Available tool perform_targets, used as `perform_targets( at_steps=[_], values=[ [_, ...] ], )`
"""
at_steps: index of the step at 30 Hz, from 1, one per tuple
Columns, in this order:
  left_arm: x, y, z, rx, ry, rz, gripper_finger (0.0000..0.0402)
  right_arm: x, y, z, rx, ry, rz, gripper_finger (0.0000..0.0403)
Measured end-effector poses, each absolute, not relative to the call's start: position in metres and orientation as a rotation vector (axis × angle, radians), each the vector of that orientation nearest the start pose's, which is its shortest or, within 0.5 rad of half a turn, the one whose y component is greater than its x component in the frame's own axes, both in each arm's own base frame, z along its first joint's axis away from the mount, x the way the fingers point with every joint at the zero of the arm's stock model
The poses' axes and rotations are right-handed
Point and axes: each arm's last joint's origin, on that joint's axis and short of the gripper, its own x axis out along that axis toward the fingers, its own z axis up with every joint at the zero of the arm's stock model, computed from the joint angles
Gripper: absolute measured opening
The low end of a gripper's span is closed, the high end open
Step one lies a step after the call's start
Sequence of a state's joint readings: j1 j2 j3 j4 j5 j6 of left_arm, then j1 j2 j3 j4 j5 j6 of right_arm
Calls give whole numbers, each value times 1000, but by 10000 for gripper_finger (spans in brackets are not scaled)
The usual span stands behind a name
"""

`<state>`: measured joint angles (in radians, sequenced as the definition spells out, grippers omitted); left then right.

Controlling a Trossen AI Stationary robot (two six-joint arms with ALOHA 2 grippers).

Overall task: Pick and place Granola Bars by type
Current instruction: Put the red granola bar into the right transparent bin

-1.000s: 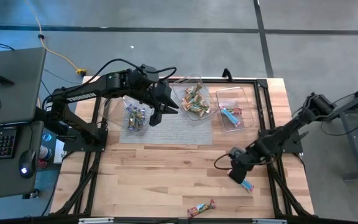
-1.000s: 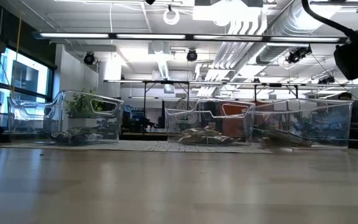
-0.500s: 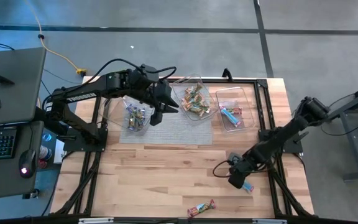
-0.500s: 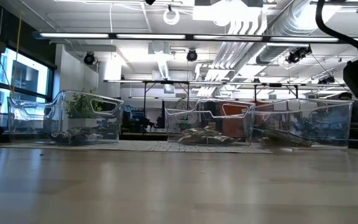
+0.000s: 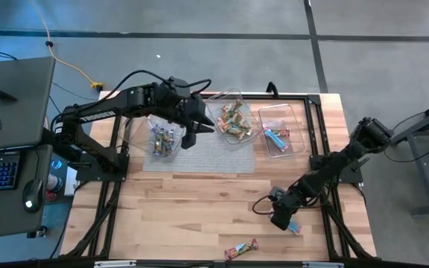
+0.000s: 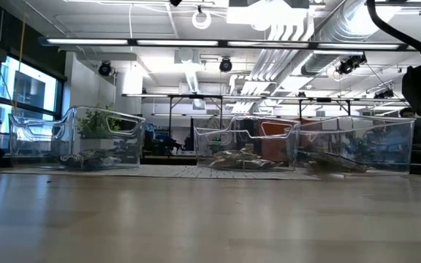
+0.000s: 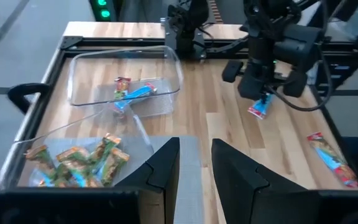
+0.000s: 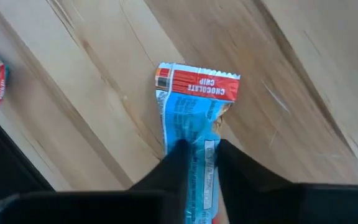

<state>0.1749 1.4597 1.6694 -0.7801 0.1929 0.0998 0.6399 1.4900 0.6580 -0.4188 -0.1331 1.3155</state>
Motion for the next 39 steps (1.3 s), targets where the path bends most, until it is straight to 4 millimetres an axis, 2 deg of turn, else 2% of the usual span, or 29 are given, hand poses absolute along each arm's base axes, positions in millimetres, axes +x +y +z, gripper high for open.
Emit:
perform_targets(
  at_steps=[3,8,11,15,21,25,29,35,39],
  values=[
    [295,48,423,3,564,-9,89,193,144,137,778,1399,-240,10],
    [295,48,423,8,565,7,89,208,134,152,717,1286,-265,9],
    [295,48,423,8,565,6,89,219,127,177,651,1225,-241,3],
    [295,48,423,6,572,5,89,226,108,219,462,1201,-355,2],
    [295,48,423,6,573,5,89,223,66,286,140,1149,-712,1],
    [295,48,423,6,572,5,89,220,33,311,-41,1072,-942,1],
    [295,48,423,5,574,4,89,223,2,307,-175,1066,-1063,1],
    [293,48,419,-9,614,4,89,220,-44,263,3,1286,-1055,1],
    [291,47,417,-15,648,2,89,217,-61,234,105,1334,-998,1]
  ],
)
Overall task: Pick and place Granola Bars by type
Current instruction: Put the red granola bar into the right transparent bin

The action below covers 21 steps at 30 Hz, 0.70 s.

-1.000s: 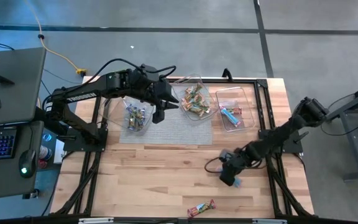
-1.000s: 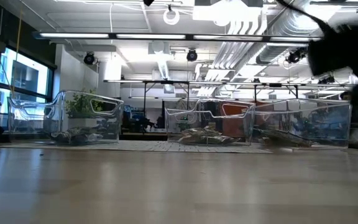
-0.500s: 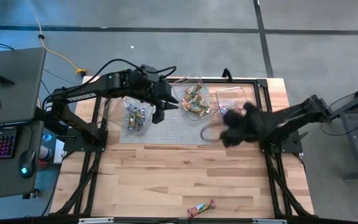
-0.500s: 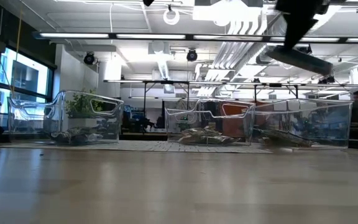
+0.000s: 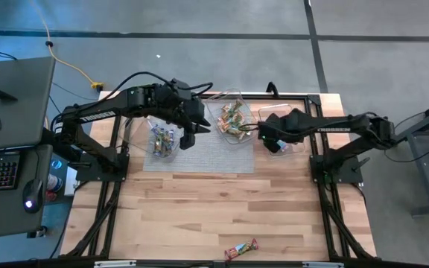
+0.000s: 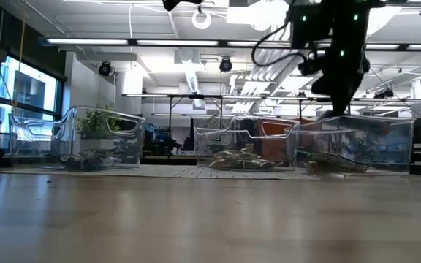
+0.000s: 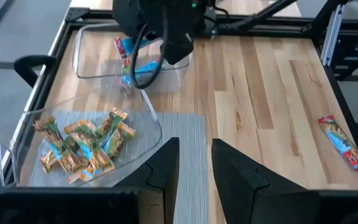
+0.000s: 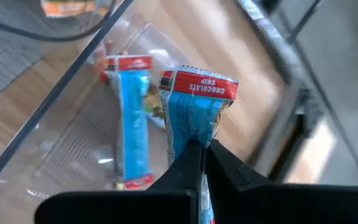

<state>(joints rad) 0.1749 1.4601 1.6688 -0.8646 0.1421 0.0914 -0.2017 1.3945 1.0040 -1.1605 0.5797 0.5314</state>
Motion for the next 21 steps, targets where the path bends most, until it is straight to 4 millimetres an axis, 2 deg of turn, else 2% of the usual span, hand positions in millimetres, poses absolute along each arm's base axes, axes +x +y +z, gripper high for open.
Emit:
perform_targets(
  at_steps=[4,9,17,21],
  values=[
    [290,47,416,-17,657,2,89,216,-70,217,61,1342,-945,9],
    [290,47,416,-17,657,3,89,216,-79,213,82,1320,-958,29],
    [290,47,416,-16,656,5,89,214,-86,215,59,1343,-954,86],
    [290,47,416,-15,655,5,89,222,-82,230,53,1324,-899,108]
  ],
)
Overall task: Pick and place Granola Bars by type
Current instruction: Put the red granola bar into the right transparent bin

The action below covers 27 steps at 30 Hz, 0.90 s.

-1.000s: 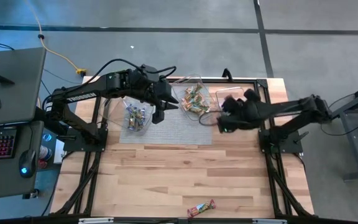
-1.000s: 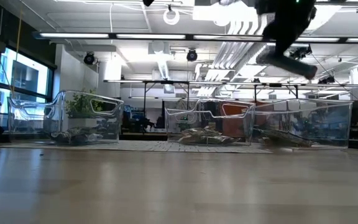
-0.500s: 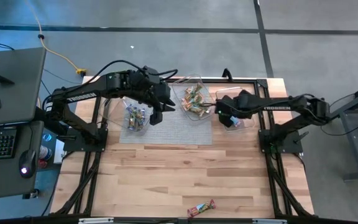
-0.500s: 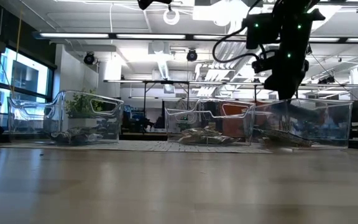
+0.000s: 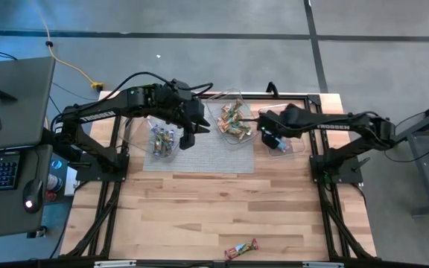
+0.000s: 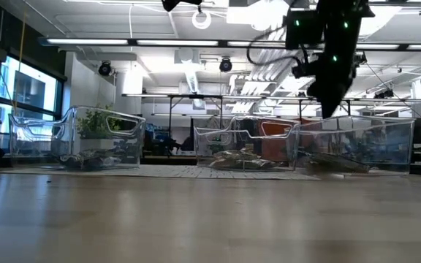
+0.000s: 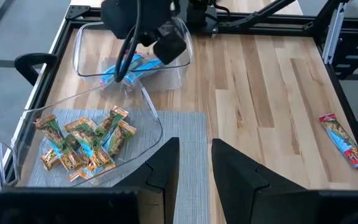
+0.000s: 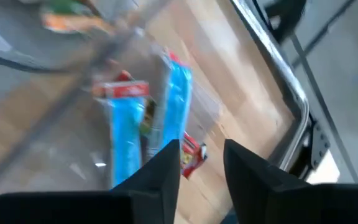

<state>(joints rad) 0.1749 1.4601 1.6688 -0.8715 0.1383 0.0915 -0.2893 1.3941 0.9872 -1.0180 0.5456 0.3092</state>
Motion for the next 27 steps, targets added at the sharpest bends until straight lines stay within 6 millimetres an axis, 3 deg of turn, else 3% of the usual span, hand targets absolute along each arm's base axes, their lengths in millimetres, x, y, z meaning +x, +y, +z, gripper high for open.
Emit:
perform_targets(
  at_steps=[6,12,16,21,27],
  values=[
    [290,47,416,-14,656,8,89,239,-66,278,25,1227,-828,127],
    [290,47,416,-15,659,7,89,247,-35,318,-14,1170,-690,148],
    [290,47,415,-17,668,7,89,253,-4,322,11,1145,-490,169],
    [289,47,415,-18,674,6,89,264,52,320,32,1090,-147,190],
    [289,47,414,-19,678,6,89,286,126,311,-168,884,156,189]
  ],
)
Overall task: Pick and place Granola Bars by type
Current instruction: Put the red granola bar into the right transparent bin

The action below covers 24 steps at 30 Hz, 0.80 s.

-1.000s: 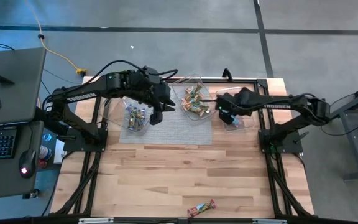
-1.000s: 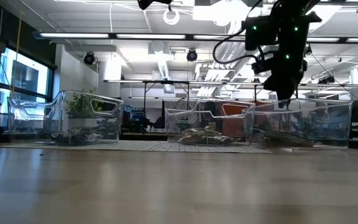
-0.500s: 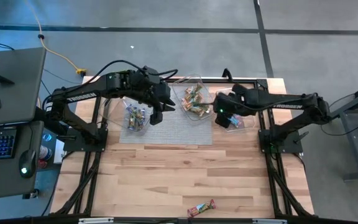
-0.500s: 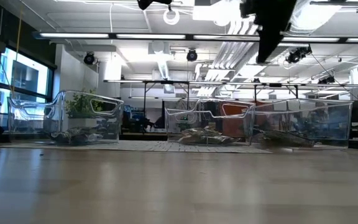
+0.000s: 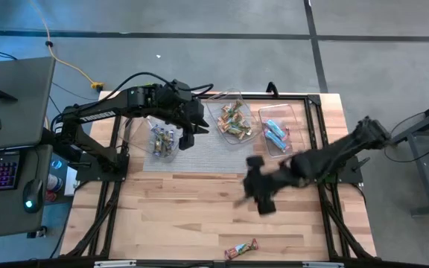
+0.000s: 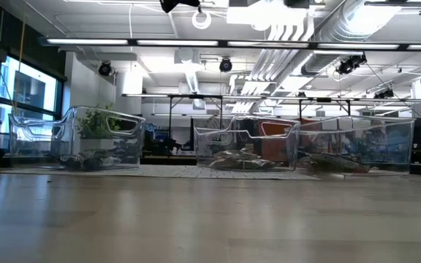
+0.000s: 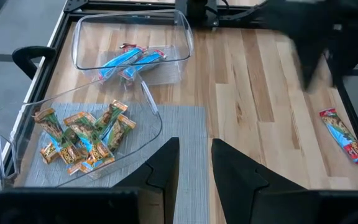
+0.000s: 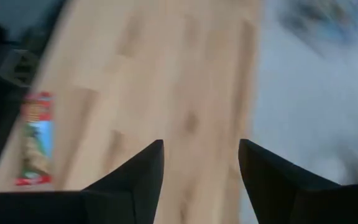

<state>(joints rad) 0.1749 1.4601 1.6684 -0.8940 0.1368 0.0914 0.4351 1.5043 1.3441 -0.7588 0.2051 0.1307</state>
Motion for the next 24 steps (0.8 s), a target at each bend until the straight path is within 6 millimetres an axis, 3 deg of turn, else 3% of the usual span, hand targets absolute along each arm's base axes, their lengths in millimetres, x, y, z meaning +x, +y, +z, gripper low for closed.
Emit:
perform_targets(
  at_steps=[4,10,17,24],
  values=[
    [289,47,414,-19,678,5,89,294,167,292,-226,840,277,178],
    [288,47,413,-25,688,-6,89,305,210,251,-105,912,370,164],
    [288,46,413,-27,699,-7,89,308,239,206,-21,1023,320,177],
    [287,46,412,-72,705,8,89,306,271,183,-8,971,385,210]
  ],
)
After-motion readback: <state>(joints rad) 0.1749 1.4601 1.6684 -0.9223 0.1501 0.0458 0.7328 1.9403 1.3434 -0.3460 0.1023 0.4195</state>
